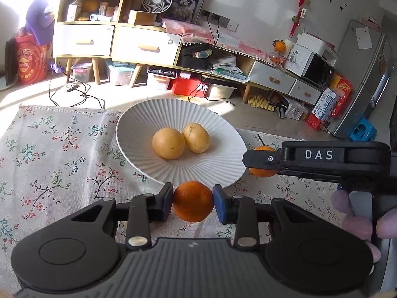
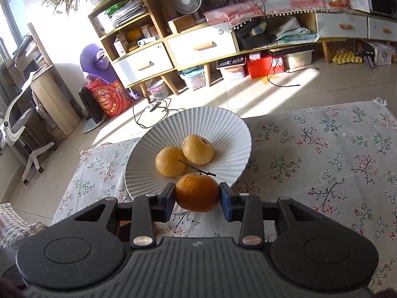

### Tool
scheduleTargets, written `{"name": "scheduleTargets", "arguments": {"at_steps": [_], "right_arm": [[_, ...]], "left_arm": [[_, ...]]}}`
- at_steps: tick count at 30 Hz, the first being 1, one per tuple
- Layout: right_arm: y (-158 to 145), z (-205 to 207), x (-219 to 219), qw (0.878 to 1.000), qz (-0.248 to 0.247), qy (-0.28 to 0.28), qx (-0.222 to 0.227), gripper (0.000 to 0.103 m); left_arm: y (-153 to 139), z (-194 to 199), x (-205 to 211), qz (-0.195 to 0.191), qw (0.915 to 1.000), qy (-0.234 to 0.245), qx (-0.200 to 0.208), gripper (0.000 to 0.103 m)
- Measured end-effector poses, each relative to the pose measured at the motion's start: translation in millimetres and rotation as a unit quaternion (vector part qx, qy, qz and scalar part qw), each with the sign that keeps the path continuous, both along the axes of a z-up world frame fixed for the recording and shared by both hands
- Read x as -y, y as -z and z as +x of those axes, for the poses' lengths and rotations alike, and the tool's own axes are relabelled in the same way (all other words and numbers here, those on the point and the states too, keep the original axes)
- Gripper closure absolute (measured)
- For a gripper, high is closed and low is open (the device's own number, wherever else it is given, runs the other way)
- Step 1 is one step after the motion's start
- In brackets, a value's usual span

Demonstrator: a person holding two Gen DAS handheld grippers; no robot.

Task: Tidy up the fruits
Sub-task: 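Carry both held tangerines over the white bowl beside the pears, then lower the tangerines into the bowl and open both grippers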

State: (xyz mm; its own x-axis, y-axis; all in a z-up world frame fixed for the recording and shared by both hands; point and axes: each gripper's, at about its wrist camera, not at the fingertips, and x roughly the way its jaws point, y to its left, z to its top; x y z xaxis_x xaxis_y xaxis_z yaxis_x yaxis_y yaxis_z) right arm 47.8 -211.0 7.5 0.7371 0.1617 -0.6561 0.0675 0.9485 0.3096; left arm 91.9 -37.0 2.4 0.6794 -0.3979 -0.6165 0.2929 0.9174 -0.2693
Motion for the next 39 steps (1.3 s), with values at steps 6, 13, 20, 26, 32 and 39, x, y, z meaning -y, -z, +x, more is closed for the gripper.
{"name": "scheduleTargets", "arguments": {"at_steps": [6, 13, 20, 26, 32, 39], "right_arm": [[5, 18, 4, 1.0, 0.015, 0.0, -0.005, 0.069], [15, 33, 5, 0.999, 0.036, 0.003, -0.011, 0.069], [24, 42, 2, 0.999, 0.042, 0.0, -0.019, 0.069], [28, 46, -1, 0.999, 0.034, 0.0, -0.025, 0.069], [30, 51, 0, 0.999, 0.03, 0.004, -0.031, 0.068], [29, 52, -1, 0.999, 0.032, 0.005, -0.03, 0.066]], "left_arm": [[3, 21, 11, 0.007, 0.9998, 0.004, 0.02, 0.079], [14, 37, 17, 0.032, 0.9988, 0.013, 0.035, 0.079], [21, 45, 20, 0.055, 0.9976, 0.023, 0.035, 0.079], [22, 48, 22, 0.065, 0.9967, 0.028, 0.039, 0.079], [24, 54, 22, 0.062, 0.9971, 0.023, 0.039, 0.078], [24, 55, 21, 0.062, 0.9971, 0.021, 0.039, 0.074]]}}
